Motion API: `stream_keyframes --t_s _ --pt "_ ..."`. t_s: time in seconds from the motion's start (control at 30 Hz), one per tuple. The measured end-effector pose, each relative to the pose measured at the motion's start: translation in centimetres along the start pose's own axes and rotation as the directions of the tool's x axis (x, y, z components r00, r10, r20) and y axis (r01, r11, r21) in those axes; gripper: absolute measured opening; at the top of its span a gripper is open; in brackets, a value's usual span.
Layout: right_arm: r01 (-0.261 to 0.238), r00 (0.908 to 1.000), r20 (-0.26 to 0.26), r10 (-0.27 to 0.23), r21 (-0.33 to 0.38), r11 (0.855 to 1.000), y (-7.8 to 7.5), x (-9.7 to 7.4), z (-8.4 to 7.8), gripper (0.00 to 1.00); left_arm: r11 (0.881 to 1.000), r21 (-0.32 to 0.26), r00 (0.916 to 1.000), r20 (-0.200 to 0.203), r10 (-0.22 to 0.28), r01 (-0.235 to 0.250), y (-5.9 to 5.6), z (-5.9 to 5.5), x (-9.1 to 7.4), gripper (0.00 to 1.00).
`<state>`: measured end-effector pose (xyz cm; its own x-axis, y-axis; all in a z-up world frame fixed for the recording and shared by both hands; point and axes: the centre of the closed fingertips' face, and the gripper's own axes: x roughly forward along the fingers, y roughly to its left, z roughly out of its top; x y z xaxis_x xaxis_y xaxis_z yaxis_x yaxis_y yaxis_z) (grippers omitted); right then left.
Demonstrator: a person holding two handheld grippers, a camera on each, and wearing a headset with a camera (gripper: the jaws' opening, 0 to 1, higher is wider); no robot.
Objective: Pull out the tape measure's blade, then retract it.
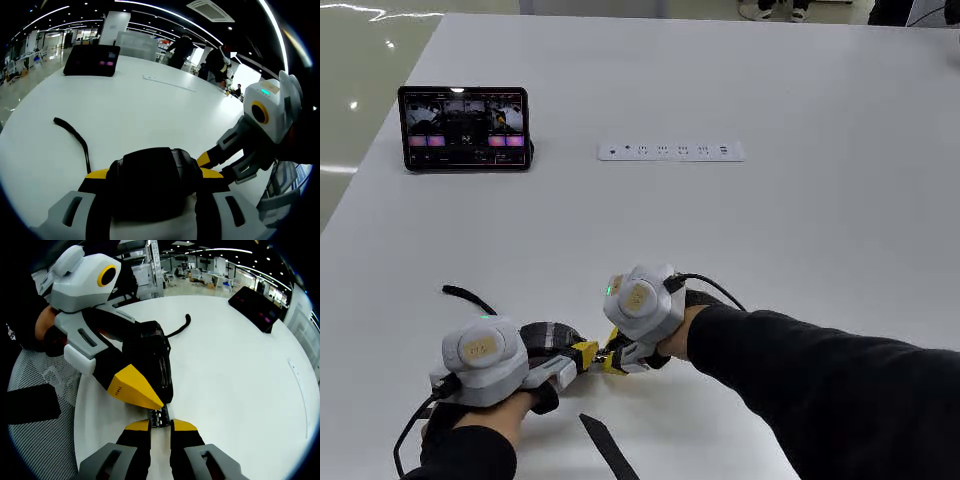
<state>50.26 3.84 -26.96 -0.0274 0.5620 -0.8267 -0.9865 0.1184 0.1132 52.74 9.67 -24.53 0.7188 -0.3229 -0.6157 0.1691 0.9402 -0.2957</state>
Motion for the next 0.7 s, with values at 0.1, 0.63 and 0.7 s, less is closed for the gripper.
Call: stream_keyframes --t_s 0.1,0.63,0.7 --pt "-0.003 1.0 0.004 0.003 0.005 1.0 -0.02 0.12 0.11 0.1 1.0 -0.001 1.0 0.001 0.0 0.0 -0.03 0.0 -0.01 0.63" --pt "-0.008 0.9999 0.013 0.008 0.001 1.0 0.18 0.39 0.55 0.1 1.0 -0.001 1.0 -0.001 -0.004 0.004 -0.02 -0.01 -0.05 0.63" --pt "-0.008 0.9999 0.014 0.008 0.001 1.0 0.2 0.46 0.6 0.1 1.0 -0.002 1.0 -0.002 -0.005 0.005 0.0 -0.02 -0.05 0.63"
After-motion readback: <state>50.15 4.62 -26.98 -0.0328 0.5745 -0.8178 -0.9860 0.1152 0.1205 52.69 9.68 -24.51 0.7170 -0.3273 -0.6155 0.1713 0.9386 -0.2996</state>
